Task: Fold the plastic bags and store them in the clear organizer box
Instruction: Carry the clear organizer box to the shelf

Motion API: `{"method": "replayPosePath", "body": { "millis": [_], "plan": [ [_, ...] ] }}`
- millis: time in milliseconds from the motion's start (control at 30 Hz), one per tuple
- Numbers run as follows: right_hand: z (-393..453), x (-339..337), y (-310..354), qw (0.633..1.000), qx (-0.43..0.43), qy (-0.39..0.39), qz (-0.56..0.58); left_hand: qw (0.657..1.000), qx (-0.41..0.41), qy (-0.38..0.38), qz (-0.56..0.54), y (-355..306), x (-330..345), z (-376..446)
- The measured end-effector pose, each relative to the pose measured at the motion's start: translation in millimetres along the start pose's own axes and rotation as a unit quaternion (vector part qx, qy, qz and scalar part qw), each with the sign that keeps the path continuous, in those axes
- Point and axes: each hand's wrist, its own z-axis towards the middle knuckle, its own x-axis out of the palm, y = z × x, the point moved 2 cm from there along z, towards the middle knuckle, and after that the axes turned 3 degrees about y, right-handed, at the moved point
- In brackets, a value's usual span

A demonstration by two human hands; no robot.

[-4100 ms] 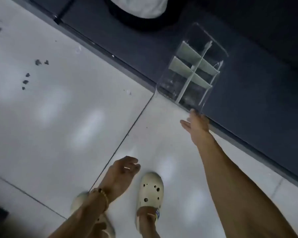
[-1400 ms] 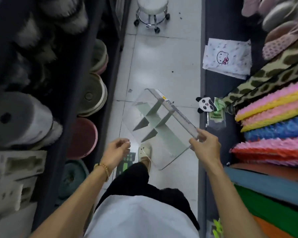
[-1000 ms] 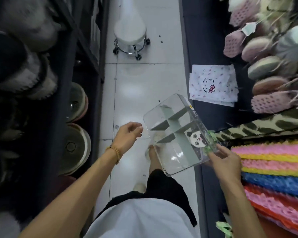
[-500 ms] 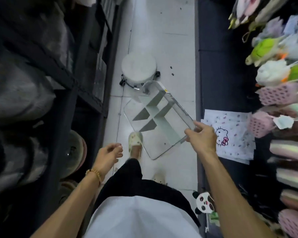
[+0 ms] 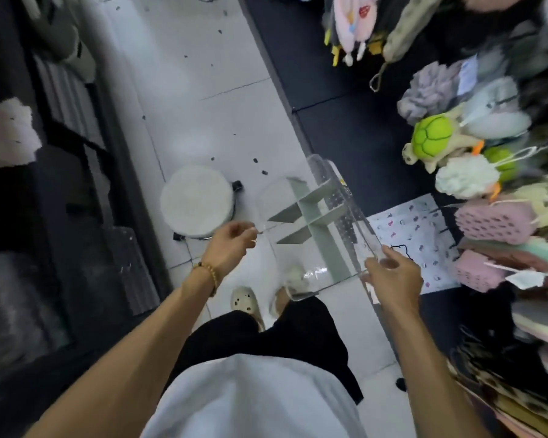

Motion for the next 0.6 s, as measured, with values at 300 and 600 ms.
{"method": "replayPosePath", "body": {
  "millis": [300,600],
  "plan": [
    [128,9,55,0.996,0.055,-0.051,0.057,0.996,0.005,0.075,0.05,-97,60,140],
    [281,101,125,0.996,0.045,-0.002,0.073,0.995,-0.026,0.043,0.088,-114,31,267]
  ]
}}
